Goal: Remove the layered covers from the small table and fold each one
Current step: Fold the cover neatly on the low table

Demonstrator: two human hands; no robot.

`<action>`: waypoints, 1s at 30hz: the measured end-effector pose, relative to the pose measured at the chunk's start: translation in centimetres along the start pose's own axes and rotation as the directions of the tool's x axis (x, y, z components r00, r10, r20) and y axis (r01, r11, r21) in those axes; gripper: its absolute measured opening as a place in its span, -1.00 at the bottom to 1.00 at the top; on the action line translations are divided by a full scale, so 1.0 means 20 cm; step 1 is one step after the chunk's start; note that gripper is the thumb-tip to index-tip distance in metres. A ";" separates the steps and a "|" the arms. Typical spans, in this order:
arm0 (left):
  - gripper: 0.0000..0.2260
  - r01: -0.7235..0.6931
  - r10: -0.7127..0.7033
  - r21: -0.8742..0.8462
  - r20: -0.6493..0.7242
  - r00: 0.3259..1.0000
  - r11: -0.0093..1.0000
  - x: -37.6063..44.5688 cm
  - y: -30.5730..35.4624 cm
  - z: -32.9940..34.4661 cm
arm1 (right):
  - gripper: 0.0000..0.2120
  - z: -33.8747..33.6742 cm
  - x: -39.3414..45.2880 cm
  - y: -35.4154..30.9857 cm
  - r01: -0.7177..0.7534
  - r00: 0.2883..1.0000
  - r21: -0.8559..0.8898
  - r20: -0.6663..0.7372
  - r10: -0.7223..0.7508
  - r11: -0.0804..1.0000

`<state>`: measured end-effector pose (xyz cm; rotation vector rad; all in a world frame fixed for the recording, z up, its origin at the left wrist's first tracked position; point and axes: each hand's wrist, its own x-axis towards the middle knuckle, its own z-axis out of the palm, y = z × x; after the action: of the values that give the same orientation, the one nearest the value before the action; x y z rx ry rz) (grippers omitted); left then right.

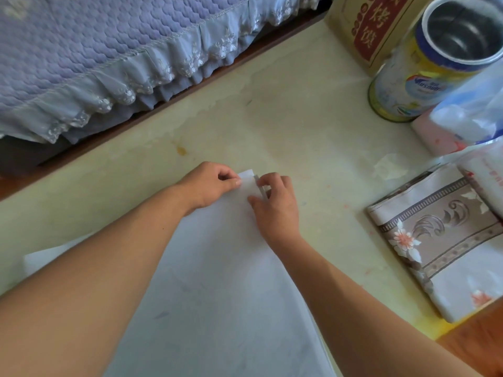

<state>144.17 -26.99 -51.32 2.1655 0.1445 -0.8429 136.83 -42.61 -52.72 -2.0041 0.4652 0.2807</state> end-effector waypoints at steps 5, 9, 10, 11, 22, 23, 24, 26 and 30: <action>-0.88 0.033 -0.031 -0.252 0.012 0.999 0.967 0.00 -0.02 0.02 | -0.80 -0.03 0.02 0.03 -0.016 1.000 0.005 -0.008 0.016 1.000; -0.95 0.048 -0.047 -0.284 0.012 0.999 0.958 -0.01 -0.02 0.02 | -0.84 0.00 -0.02 0.01 -0.109 0.994 -0.075 -0.011 0.109 0.991; -0.95 0.057 -0.058 -0.287 0.004 0.998 0.956 -0.01 -0.03 0.02 | -0.81 0.00 -0.03 0.02 -0.151 0.988 -0.067 -0.032 0.149 0.986; -0.94 0.064 -0.067 -0.279 -0.004 0.998 0.958 -0.01 -0.03 0.03 | -0.78 -0.01 -0.02 0.01 -0.191 0.981 -0.060 -0.047 0.188 0.980; -0.89 -0.031 0.010 -0.183 -0.114 0.993 0.983 0.01 -0.05 0.06 | -0.91 -0.03 0.01 -0.03 -0.299 0.951 0.021 -0.075 0.299 0.954; -0.91 -0.052 0.037 -0.115 -0.129 0.991 0.992 0.00 -0.05 0.07 | -0.89 -0.03 0.00 -0.03 -0.278 0.957 0.048 -0.077 0.281 0.959; -0.93 -0.077 0.071 -0.034 -0.161 0.984 0.996 0.00 -0.05 0.08 | -0.83 -0.03 -0.02 -0.03 -0.253 0.964 0.056 -0.065 0.256 0.966; -0.92 -0.108 0.134 0.111 -0.262 0.956 0.988 -0.02 -0.07 0.10 | -0.80 -0.02 -0.06 -0.01 -0.184 0.983 -0.041 -0.033 0.182 0.982; -0.88 -0.066 0.195 0.307 -0.411 0.891 0.949 -0.03 -0.12 0.08 | -0.70 0.06 -0.15 0.04 -0.105 0.993 -0.179 -0.071 0.094 0.978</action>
<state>141.95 -26.38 -53.32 2.5816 0.1010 -0.2966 133.83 -41.27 -52.75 -2.1766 0.5989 0.3345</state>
